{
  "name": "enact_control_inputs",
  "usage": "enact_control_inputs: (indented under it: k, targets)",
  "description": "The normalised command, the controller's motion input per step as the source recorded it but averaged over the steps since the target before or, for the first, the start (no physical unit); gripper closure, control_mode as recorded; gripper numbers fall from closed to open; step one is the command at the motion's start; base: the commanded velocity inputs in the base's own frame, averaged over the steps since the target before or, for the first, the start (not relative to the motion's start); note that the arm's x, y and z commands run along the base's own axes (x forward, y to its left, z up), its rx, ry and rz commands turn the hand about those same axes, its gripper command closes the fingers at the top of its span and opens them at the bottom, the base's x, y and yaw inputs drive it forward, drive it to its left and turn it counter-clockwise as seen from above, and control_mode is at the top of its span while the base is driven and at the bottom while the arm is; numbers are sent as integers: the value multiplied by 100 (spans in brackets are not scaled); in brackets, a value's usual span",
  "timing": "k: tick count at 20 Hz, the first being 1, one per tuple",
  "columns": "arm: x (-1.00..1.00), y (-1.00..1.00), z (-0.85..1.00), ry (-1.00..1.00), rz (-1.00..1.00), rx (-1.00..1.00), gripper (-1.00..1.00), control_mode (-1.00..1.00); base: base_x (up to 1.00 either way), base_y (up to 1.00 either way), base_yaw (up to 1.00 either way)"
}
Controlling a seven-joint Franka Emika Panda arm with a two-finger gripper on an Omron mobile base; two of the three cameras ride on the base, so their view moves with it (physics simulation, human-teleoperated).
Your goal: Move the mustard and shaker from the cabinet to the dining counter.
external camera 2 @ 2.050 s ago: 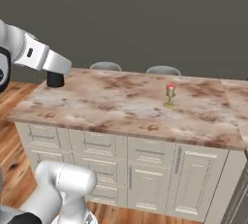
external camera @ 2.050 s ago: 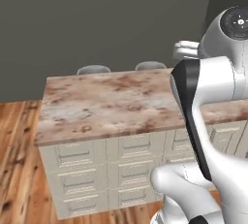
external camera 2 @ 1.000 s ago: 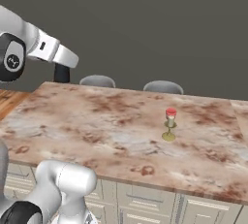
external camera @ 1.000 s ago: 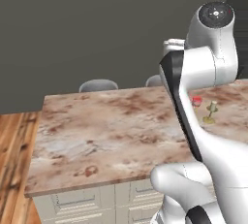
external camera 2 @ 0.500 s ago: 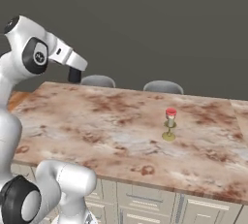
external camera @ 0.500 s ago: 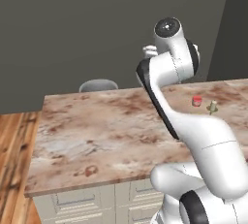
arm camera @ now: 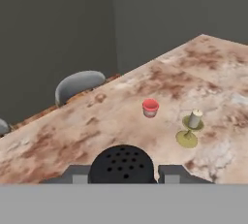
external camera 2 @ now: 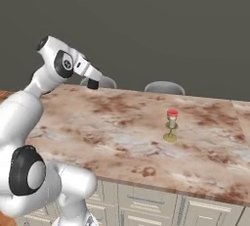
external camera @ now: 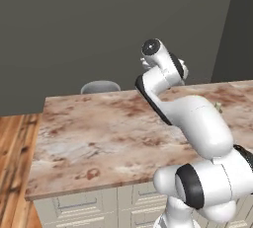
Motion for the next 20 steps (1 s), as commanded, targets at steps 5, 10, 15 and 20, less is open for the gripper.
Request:
enact_control_inputs:
  k: [5, 10, 15, 20]
  targets:
    - [70, -35, -46, 0, -29, 0, 100, -100, 0, 0, 0]
    - [49, -39, -46, -1, -31, 0, 100, -100, 0, 0, 0]
    - [61, -50, -41, -1, -33, 0, 100, -100, 0, 0, 0]
    - [54, -48, -36, 0, -27, -3, 100, -100, 0, 0, 0]
